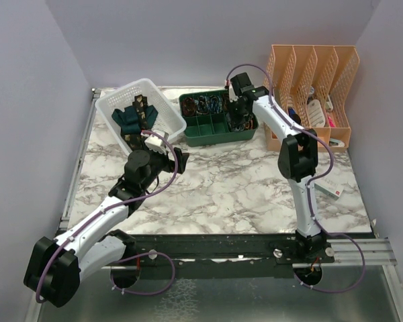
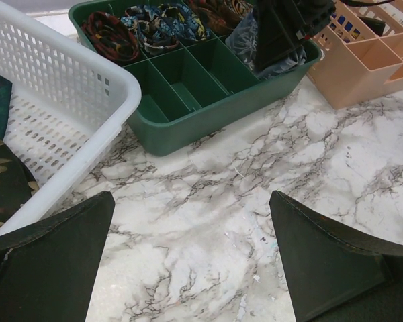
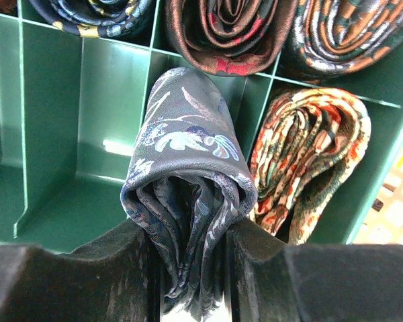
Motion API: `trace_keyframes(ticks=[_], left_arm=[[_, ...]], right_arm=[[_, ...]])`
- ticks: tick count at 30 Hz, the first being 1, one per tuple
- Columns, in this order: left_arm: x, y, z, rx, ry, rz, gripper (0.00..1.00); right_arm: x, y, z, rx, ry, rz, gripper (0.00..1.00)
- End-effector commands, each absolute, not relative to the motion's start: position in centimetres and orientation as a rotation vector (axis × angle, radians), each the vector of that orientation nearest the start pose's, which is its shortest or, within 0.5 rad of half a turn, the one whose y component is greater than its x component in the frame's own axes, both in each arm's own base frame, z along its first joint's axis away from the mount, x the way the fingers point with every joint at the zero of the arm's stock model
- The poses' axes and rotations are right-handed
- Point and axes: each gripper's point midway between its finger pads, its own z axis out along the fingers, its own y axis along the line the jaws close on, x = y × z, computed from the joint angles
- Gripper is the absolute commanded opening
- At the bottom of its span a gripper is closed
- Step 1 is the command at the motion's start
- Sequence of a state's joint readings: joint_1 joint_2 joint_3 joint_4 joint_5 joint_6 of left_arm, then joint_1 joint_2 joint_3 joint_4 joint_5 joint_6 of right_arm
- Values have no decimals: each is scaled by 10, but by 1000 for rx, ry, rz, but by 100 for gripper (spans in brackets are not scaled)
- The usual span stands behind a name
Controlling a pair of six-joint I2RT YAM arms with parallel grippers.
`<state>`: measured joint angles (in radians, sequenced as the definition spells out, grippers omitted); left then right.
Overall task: Roll the ties
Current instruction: Place the tie in the storage box.
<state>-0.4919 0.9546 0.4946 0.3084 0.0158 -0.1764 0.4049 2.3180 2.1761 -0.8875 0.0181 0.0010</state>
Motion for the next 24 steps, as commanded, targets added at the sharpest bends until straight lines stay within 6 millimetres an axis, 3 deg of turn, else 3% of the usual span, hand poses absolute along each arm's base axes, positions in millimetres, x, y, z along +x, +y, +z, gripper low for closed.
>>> trace_keyframes(ticks=[1,9,15,17,21,24], left_arm=[[304,-177,194,292,1715,-531,99],[305,-178,193,291,1717,-534,99],[305,-179,191,295,1722,-533,99],[305,-178,191,295,1723,-532,99],[304,-178,190,297,1724,-533,99],[304,-179,189,299,1726,-535,99]], right_arm=[[476,207,61,-608,2696,93,5],[479,206,43,-594,2721,55,5],[485,205,46,-524,2698,34,11],[486,205,47,-518,2694,32,18],[490,203,58,-504,2666,13,42],[492,204,69,-504,2641,23,52]])
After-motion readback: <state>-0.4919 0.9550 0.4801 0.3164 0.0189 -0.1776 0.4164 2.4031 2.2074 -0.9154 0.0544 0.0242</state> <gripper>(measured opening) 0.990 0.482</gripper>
